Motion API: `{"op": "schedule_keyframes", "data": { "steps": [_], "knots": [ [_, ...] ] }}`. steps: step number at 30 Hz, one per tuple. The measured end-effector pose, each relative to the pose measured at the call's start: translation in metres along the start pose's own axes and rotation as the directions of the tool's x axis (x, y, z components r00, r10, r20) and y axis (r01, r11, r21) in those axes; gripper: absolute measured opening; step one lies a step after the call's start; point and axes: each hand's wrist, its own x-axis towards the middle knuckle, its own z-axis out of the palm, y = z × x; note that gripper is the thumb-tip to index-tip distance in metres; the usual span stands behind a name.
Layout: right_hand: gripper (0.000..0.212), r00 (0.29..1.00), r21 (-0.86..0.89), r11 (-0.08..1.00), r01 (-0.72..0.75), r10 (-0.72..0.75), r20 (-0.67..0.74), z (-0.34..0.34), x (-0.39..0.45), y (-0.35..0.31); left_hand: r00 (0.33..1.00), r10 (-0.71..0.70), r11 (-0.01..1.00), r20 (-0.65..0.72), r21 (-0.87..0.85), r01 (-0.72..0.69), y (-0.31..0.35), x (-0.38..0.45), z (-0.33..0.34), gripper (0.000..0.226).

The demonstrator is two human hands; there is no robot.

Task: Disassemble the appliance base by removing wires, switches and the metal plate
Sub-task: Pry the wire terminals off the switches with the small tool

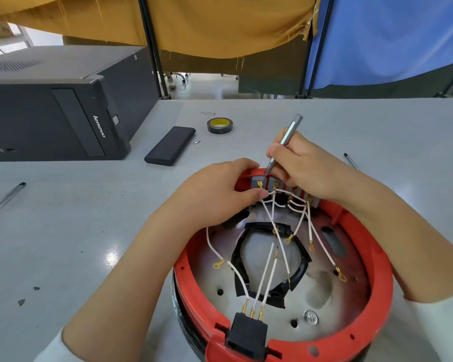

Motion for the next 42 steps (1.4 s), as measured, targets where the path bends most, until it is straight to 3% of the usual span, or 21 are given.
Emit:
{"op": "schedule_keyframes", "data": {
  "steps": [4,16,19,23,33,39,42],
  "knots": [
    [0.013,0.998,0.007,0.999,-0.048,0.048,0.043,0.001,0.008,-0.002,1.000,-0.002,1.000,-0.004,-0.003,0.002,0.000,0.000,0.000,0.050],
    [0.020,0.993,-0.033,0.998,-0.054,0.050,-0.106,0.009,0.007,-0.011,1.000,0.011,1.000,-0.015,0.001,-0.011,0.001,-0.002,0.000,0.049],
    [0.022,0.983,-0.060,0.998,-0.004,-0.007,-0.182,0.013,0.003,-0.009,1.000,0.013,1.000,-0.020,0.007,-0.013,0.000,-0.001,0.000,0.049],
    [0.016,0.960,0.035,0.989,0.147,-0.134,-0.246,0.013,-0.008,-0.006,0.999,0.020,1.000,-0.030,0.010,-0.019,0.000,-0.002,0.000,0.045],
    [0.018,0.967,-0.227,0.958,0.174,-0.210,-0.144,0.016,-0.010,-0.009,0.999,0.028,0.999,-0.023,0.018,-0.028,0.001,-0.002,0.000,0.046],
    [0.017,0.995,-0.131,0.991,-0.015,0.002,-0.096,0.012,0.008,-0.013,0.999,0.027,1.000,-0.023,0.007,-0.026,0.000,-0.001,0.001,0.046],
    [0.019,0.996,-0.165,0.984,-0.061,0.050,-0.071,0.013,0.015,-0.016,0.999,0.029,1.000,-0.025,0.002,-0.029,0.000,-0.001,0.001,0.047]
  ]
}}
